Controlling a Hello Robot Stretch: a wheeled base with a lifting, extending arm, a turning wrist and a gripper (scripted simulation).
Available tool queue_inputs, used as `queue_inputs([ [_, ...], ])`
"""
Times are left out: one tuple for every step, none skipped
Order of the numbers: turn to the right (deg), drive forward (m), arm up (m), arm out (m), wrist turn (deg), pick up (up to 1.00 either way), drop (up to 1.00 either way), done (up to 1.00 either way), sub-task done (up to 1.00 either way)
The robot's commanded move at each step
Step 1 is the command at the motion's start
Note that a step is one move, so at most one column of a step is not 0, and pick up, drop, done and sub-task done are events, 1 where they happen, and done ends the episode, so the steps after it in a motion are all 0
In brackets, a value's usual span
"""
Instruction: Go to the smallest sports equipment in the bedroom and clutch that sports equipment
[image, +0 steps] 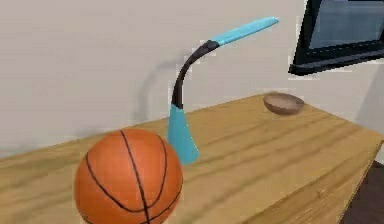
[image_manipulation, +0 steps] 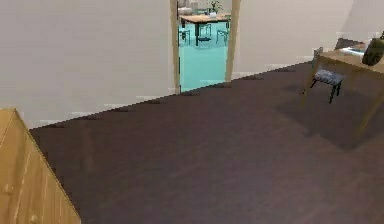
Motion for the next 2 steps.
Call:
queue_inputs([
  [-45.0,0.00,0.00,0.00,0.0,0.00,0.00,0.00,0.00],
  [-45.0,0.00,0.00,0.00,0.0,0.00,0.00,0.00,0.00],
])
